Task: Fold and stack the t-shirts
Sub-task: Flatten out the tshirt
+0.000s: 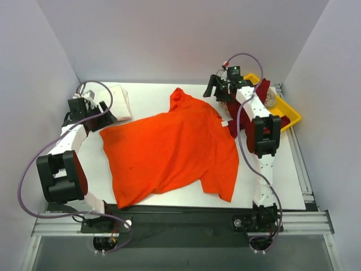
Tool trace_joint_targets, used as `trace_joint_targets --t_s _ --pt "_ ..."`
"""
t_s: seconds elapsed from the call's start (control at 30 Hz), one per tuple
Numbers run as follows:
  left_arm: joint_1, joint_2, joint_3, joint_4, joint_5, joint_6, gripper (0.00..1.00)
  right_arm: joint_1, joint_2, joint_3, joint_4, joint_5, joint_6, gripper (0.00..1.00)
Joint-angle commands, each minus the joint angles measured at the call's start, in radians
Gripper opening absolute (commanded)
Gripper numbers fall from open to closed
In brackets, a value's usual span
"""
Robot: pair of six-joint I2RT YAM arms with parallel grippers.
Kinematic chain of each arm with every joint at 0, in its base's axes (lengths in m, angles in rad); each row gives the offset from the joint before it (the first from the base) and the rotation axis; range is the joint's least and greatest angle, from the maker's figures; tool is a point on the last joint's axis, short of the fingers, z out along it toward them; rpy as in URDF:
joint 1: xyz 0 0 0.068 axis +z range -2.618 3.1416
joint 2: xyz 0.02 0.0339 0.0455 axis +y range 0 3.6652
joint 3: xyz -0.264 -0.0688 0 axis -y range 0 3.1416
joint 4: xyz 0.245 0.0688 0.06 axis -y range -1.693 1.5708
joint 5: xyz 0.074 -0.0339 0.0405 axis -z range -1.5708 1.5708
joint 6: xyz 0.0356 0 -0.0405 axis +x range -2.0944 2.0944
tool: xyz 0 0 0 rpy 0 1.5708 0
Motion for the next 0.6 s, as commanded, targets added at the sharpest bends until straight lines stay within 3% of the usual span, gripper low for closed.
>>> trace_joint_targets --t_s 0.0,0.1,0.23,0.43,0.57 --pt "-0.027 -0.177 -0.022 0.168 -0.003 -0.003 0.77 -0.018 -0.202 -0.138 0.088 -0.068 0.059 0.77" --pt "-0.057 -0.243 -0.111 0.203 -0.001 -0.013 0.78 -0.017 -0.332 -0.402 0.229 -0.111 0.094 0.77" --pt "-0.087 -0.286 -0.222 0.211 0.015 -0.011 0.78 -0.005 -0.477 -0.626 0.348 -0.157 0.135 0.78" --pt "-0.125 -0.309 -0.36 0.249 0.046 -0.025 0.79 0.057 -0.59 -0.841 0.376 -0.158 0.128 0.79" --pt "-0.149 -0.32 -0.398 0.233 -0.069 -0.02 0.8 0.127 -0.644 -0.981 0.391 -0.099 0.103 0.79"
